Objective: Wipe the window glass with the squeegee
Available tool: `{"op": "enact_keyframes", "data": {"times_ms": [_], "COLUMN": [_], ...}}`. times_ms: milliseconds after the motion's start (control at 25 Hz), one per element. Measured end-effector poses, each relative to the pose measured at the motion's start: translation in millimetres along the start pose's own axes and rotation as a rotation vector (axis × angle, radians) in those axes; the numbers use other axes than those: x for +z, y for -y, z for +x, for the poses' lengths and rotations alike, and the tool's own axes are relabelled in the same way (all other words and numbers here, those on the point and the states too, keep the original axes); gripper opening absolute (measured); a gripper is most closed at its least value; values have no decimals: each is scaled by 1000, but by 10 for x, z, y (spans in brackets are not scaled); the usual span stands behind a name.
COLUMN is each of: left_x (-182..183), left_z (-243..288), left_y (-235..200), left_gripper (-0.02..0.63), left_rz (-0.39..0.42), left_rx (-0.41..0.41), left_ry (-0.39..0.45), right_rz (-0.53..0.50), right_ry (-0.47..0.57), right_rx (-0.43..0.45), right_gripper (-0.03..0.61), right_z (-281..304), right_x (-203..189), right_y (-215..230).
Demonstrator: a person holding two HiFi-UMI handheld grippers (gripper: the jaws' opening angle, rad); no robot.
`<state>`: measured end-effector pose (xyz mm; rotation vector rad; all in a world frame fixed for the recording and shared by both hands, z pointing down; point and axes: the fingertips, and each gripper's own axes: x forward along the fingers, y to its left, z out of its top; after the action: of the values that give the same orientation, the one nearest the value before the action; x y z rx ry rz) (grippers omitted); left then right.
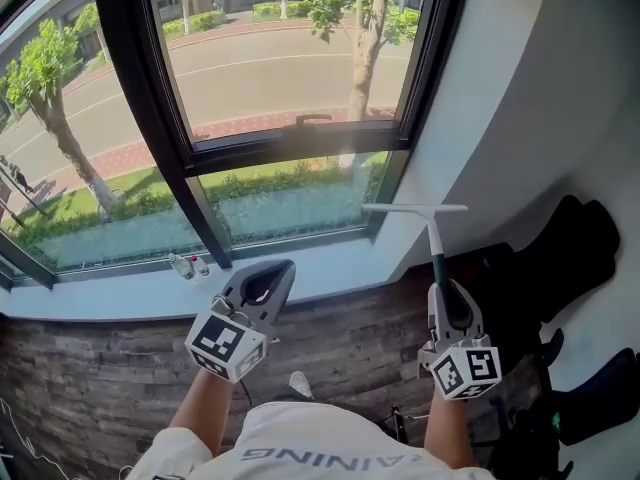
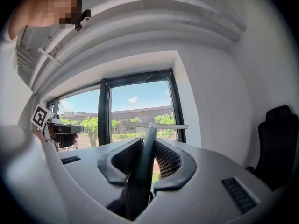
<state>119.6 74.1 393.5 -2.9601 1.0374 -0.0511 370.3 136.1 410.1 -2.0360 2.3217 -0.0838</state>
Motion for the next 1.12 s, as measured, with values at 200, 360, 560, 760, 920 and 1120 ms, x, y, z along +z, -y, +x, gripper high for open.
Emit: {"op": "enact_keyframes", "data": {"times_ms": [200,360,560,760,920,1120], "left_x": [-49,-88,-66,27,200,273], "left_z": [234,442,822,1419,1838,2153], "left_y": [-377,-593,-929,-1167,-1391,-1503], "left_gripper": [17,17,18,17,18,18], "left_rz": [-12,-28,-38,-29,-33,-29], "left_rx": [21,46,114,185,237,292], "left_ry": [-9,-21,-18,-1,37,31], "right_rz": [0,5,9,-1,-10,-25], "right_ry": [-6,-25,-20,-9,41,60], "right_rx": [19,44,115,185,231,282], "right_gripper": [100,100,100,100,100,100], "right_z": [494,871,1536,2237,2759,3172], "right_x": [-34,-56,-28,67,280,467], "right_y": [10,95,288,690,958,1156]}}
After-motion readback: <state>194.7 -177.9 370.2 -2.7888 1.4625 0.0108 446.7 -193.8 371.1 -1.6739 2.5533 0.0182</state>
